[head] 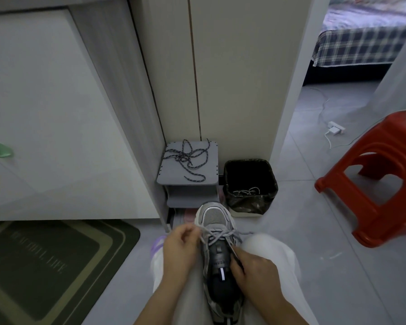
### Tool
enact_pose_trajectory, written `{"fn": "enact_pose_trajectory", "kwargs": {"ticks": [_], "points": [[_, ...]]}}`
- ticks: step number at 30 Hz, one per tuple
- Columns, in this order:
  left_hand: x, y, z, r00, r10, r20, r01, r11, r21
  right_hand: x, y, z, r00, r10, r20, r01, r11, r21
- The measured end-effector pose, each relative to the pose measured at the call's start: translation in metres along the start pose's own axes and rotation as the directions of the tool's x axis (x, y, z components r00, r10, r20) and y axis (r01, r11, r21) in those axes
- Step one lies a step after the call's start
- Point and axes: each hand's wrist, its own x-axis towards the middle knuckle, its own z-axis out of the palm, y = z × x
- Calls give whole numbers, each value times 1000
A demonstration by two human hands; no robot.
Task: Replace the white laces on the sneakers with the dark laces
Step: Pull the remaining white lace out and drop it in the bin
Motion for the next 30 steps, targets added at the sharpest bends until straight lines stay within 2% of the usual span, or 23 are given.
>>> {"fn": "enact_pose_trajectory", "kwargs": {"ticks": [3, 9, 11, 15, 18, 21, 24, 28, 30], "points": [[16, 5, -11, 998, 30, -51, -31, 999, -21, 0, -2, -2, 1000, -14, -5, 14, 1000, -5], [0, -12, -3, 985, 38, 169, -79, 967, 244, -1, -1, -2, 999, -33, -10, 34, 999, 3], [-7, -15, -1, 991, 45, 126, -78, 960, 269, -1, -1, 0, 999, -31, -28, 31, 1000, 6], [-10, -12, 0, 995, -19, 98, 1, 984, 176, -2, 0, 3, 998, -34, -50, 35, 999, 17], [-13, -20, -3, 997, 15, 81, -35, 966, 255, -2, 1, 2, 1000, -12, -3, 12, 999, 31], [-23, -15, -1, 991, 65, 118, -94, 962, 257, -3, 1, 5, 1000, -3, 3, 3, 999, 32], [-24, -16, 2, 990, 106, 97, -127, 963, 238, -2, 1, 4, 1000, -6, -12, 7, 1000, 26], [-9, -18, -2, 997, 53, -64, -40, 982, 182, -2, 0, 1, 1000, -19, -8, 20, 1000, 11], [1, -12, -7, 996, 32, -82, -18, 985, 171, -2, 0, 1, 1000, -20, -9, 20, 1000, 3]]}}
